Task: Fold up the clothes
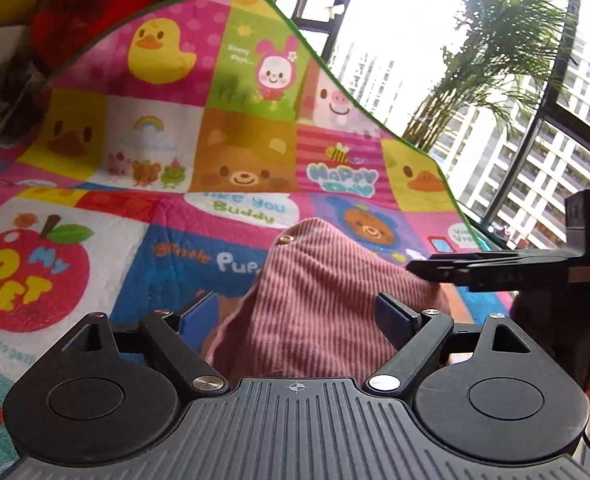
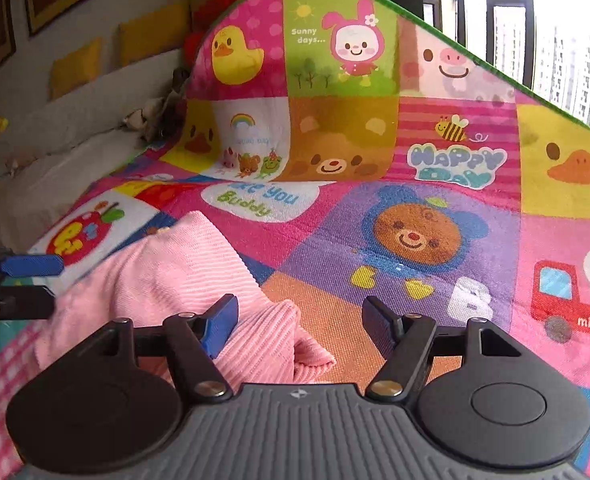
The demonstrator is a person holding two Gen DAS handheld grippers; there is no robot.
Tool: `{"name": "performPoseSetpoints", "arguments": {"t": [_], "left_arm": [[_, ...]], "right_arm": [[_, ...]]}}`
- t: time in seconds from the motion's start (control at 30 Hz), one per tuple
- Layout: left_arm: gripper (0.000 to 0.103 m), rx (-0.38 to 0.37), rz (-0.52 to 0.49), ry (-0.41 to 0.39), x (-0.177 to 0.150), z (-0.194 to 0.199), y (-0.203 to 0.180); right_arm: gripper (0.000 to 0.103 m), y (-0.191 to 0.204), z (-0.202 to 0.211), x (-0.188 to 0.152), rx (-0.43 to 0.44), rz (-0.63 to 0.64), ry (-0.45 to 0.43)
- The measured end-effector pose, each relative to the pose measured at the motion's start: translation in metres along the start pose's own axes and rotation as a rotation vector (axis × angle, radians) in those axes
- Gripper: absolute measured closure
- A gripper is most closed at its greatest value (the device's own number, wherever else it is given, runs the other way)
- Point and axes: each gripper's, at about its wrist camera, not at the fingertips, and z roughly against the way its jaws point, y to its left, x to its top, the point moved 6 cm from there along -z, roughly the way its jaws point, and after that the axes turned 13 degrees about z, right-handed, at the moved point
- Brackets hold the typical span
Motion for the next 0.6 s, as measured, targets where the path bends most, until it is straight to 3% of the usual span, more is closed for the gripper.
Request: {"name": "performPoseSetpoints", "arguments": {"t": [0.13, 0.27, 0.4, 0.47, 0.53, 0.6], "left_arm": [[0.019, 0.01, 0.019, 0.025, -0.005, -0.006, 0.009], [0.019, 0.021, 0.038, 0.049, -0.01, -0.013, 0.017], [0.019, 0.019, 0.046, 0.049, -0.008, -0.012, 0.019], [0.019, 0.017, 0.05, 0.049, -0.006, -0.012, 0.019], [0.019, 0.009, 0.049, 0.045, -0.005, -0.012, 0.017], [0.019, -0.003, 0.045, 0.039, -0.004, -0.012, 0.014]], "right_arm": [[0.034, -0.001, 0.018, -0.008, 0.081, -0.119, -0.052], [0.034, 0.007, 0.013, -0.034, 0.119, -0.173, 0.002], [0.034, 0.022, 0.009, -0.062, 0.211, -0.226, 0.046], [0.045, 0.037, 0.013, -0.064, 0.232, -0.196, 0.04], [0.07, 0.052, 0.022, -0.059, 0.254, -0.147, 0.021], [0.083, 0.065, 0.03, -0.057, 0.295, -0.129, 0.024]]}}
